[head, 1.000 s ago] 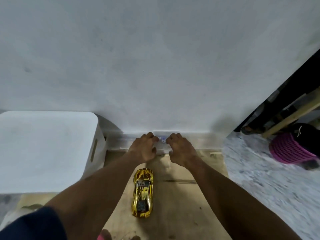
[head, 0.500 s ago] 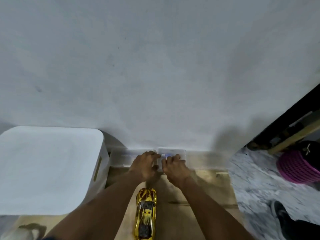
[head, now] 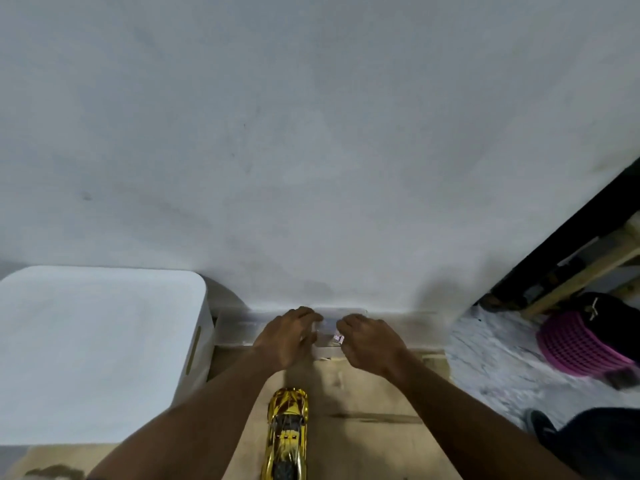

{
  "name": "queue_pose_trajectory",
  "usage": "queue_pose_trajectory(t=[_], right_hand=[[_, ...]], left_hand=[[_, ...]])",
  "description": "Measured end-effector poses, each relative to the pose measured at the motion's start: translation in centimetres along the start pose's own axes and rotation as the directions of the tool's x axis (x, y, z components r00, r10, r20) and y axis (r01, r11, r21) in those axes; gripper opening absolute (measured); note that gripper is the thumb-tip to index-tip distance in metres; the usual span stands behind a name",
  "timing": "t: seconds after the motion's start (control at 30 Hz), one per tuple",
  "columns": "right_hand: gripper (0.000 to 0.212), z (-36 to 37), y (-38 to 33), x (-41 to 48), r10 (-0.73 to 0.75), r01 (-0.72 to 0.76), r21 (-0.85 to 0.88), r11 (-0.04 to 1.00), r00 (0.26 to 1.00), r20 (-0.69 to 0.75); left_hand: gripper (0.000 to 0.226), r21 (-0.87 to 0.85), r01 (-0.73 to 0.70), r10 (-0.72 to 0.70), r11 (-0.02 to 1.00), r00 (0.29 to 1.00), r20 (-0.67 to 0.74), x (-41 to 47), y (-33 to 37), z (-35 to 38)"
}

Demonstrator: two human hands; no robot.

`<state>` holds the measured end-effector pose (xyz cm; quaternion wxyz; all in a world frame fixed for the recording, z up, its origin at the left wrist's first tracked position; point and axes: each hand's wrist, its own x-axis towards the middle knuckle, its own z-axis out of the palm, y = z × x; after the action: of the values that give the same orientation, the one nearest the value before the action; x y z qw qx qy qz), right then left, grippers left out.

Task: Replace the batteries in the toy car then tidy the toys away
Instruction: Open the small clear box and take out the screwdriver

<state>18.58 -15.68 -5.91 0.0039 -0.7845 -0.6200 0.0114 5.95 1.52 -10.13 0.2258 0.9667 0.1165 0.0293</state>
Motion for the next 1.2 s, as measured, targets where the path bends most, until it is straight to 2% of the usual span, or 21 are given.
queue_pose_trajectory(t=[0.13,0.23,0.3,0.4,0.47,0.6,0.77,0.9,1.0,1.2], right_hand=[[0.032,-1.6,0.5,0.1,0.125,-0.079,0.167,0.983,0.95,-0.285],[0.015,-1.5,0.4,-1.2,0.19,-0.073,0.274,0.959,0.882,-0.43],[0.009,0.2,-0.2,-2.2,0.133,-0.023,0.291,0.956,0.922,-0.364],[0.031,3.2,-0.2,-1.2,0.152,-0.121,0.311,0.943,0.985,-0.076],[0.039,4.0,0.0,0.7,0.194,-0.198,0.296,0.934,0.98,0.045],[0.039,5.2,-0.1,3.3,0.195,-0.225,0.18,0.958,0.967,0.166],[0.044,7.1,-0.3,3.1,0.209,-0.247,0.146,0.958,0.95,0.232],[0.046,7.1,-0.4,2.9,0.208,-0.243,0.163,0.956,0.956,0.206],[0.048,7.3,-0.5,3.0,0.215,-0.243,0.105,0.964,0.951,0.221],[0.044,6.9,-0.1,3.1,0.091,-0.103,0.036,0.994,0.965,0.247]], left_hand=[[0.034,-0.035,0.047,-0.049,0.998,0.997,-0.067,0.9,0.4,-1.3],[0.033,-0.119,0.125,-0.138,0.985,0.985,-0.107,1.8,0.9,-1.7],[0.033,-0.186,0.165,-0.19,0.969,0.973,-0.128,2.1,1.2,-1.5],[0.03,-0.281,0.193,-0.248,0.94,0.953,-0.174,2.5,1.4,-1.1],[0.027,-0.311,0.195,-0.265,0.93,0.943,-0.202,2.7,1.4,-0.9],[0.024,-0.317,0.179,-0.255,0.931,0.942,-0.217,2.9,1.3,-1.0],[0.024,-0.342,0.131,-0.214,0.931,0.952,-0.217,2.8,1.0,-1.0],[0.024,-0.368,0.127,-0.218,0.921,0.951,-0.218,2.8,1.0,-0.9],[0.024,-0.361,0.126,-0.215,0.924,0.952,-0.219,2.8,1.1,-0.8],[0.023,-0.347,0.106,-0.184,0.932,0.963,-0.198,2.9,0.5,-0.8]])
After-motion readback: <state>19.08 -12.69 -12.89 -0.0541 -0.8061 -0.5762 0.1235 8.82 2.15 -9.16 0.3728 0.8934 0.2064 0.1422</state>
